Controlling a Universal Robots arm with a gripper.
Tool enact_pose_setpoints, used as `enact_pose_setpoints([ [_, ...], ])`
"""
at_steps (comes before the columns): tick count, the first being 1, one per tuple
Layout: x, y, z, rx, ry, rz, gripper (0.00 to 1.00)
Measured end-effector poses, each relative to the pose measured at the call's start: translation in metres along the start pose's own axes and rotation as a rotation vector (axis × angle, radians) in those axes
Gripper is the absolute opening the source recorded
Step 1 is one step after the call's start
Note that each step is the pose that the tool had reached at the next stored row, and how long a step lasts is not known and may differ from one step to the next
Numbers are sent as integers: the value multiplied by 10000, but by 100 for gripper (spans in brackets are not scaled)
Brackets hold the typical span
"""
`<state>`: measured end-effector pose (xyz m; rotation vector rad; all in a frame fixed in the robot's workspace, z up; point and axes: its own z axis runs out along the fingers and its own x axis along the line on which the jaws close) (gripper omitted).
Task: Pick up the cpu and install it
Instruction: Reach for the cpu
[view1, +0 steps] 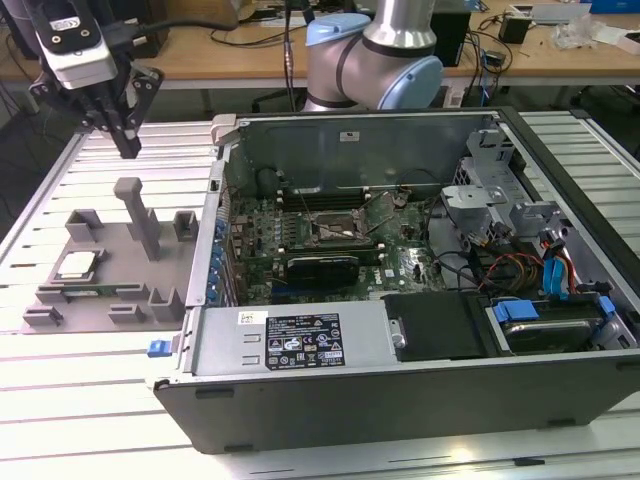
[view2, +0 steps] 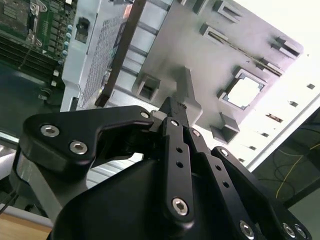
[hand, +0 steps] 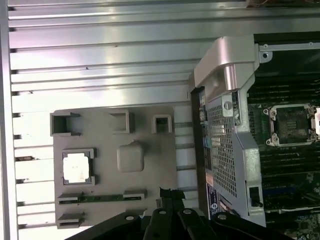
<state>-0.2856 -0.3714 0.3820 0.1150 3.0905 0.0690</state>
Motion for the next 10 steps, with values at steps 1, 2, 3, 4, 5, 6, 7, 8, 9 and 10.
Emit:
enact_pose_setpoints([
  [1, 23, 16, 12, 1, 0, 0, 11],
  [2, 48, 31, 22, 2, 0, 1, 11],
  [3, 77, 45, 36, 3, 0, -1, 11],
  [4, 99, 55, 46, 3, 0, -1, 11],
  [5, 169, 79, 73, 4, 0, 1, 11],
  [6, 214, 88, 90, 3, -3, 0, 11],
  [7, 242, 92, 100, 2, -5, -1, 11],
  [8, 300, 99, 118, 3, -4, -2, 11],
  [9, 332, 103, 128, 2, -6, -1, 11],
  [10, 362, 106, 137, 2, -6, 0, 11],
])
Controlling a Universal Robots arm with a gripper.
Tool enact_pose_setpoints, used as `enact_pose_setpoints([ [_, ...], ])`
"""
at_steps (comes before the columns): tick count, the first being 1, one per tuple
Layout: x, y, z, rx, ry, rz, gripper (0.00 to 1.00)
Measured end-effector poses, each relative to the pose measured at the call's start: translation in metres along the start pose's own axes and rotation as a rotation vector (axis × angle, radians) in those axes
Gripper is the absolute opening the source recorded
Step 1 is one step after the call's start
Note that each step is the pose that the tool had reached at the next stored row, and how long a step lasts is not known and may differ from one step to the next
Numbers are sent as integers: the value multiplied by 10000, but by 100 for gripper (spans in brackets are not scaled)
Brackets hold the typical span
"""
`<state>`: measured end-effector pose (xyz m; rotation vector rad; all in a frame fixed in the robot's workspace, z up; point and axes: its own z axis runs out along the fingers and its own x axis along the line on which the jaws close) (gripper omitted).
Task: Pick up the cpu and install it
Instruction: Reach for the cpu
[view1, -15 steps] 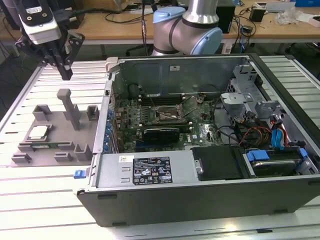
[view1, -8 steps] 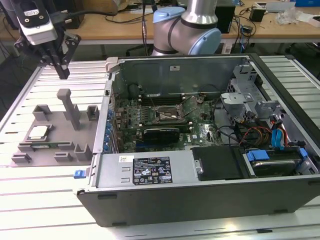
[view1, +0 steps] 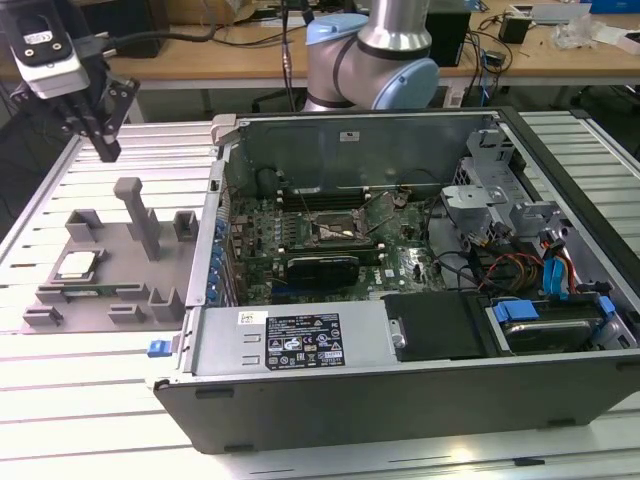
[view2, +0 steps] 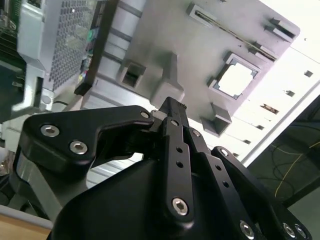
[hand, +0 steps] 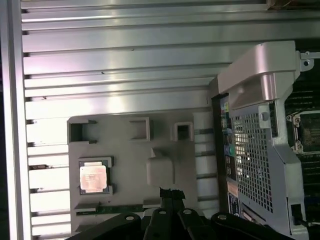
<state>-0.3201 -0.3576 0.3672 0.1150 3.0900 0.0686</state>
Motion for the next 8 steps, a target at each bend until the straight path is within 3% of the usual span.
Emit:
enact_pose_setpoints([
  [8, 297, 0, 96, 11, -2, -1, 11],
])
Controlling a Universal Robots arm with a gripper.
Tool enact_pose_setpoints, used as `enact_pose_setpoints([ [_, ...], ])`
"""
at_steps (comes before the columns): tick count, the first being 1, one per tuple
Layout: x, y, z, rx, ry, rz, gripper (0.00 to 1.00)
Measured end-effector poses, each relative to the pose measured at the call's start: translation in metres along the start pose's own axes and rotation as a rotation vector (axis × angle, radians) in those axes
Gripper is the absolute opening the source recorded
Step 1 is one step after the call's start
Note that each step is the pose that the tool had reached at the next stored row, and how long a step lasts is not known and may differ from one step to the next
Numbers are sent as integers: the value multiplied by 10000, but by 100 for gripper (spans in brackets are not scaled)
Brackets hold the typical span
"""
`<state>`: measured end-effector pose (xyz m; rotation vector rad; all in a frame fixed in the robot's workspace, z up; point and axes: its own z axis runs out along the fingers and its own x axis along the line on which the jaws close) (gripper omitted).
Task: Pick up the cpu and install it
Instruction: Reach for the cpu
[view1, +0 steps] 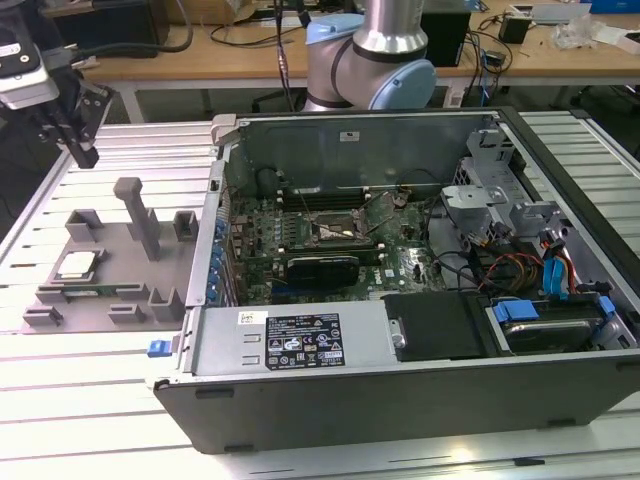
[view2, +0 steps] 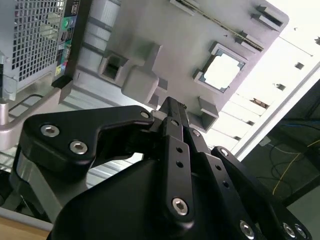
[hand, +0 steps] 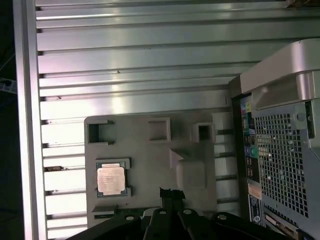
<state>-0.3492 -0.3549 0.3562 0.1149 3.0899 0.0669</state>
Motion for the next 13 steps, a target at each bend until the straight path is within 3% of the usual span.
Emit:
enact_pose_setpoints([
  [6, 58, -6, 53, 2, 0, 1, 11],
  [13, 213, -27, 217, 2, 0, 0, 11],
])
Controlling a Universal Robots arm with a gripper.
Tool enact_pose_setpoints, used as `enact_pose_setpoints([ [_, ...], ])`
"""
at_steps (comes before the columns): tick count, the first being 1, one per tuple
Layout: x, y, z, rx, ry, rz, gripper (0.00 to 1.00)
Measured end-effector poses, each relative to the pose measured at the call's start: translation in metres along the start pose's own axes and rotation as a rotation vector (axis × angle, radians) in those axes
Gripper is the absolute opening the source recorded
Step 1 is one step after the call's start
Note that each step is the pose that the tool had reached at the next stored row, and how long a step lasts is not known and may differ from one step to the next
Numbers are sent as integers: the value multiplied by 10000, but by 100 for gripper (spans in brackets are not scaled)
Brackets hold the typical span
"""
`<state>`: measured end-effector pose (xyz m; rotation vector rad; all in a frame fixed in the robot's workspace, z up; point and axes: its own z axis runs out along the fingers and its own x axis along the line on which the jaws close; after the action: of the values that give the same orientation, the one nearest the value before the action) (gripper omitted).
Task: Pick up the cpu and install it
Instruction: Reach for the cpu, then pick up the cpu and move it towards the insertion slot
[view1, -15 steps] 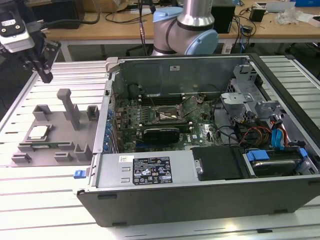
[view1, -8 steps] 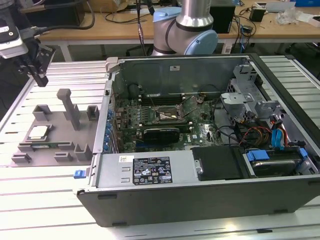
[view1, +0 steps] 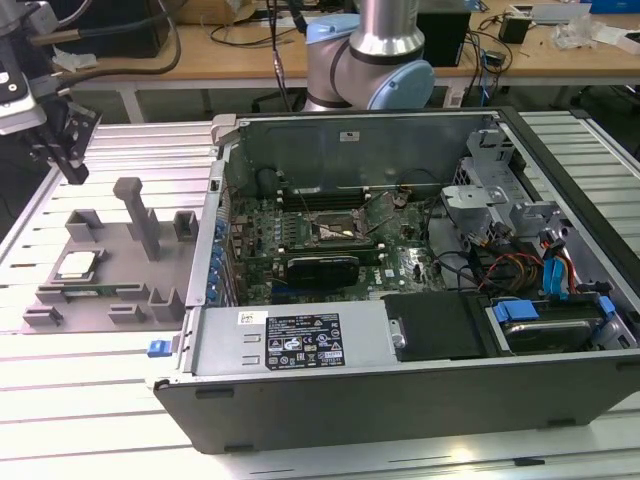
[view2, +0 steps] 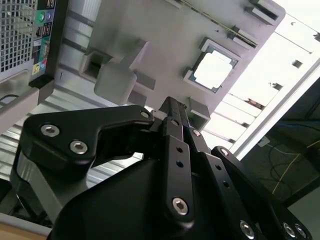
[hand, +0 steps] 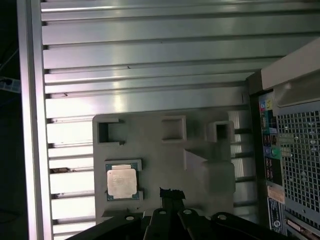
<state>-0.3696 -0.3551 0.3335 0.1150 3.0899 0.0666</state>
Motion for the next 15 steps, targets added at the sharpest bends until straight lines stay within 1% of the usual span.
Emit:
enact_pose_setpoints([
  [3, 30, -9, 57, 0, 0, -1, 11],
  [4, 60, -27, 101, 1, 1, -1, 11],
  [7, 100, -60, 157, -1, -2, 0, 11],
  [15, 101, -64, 167, 0, 0, 0, 11],
])
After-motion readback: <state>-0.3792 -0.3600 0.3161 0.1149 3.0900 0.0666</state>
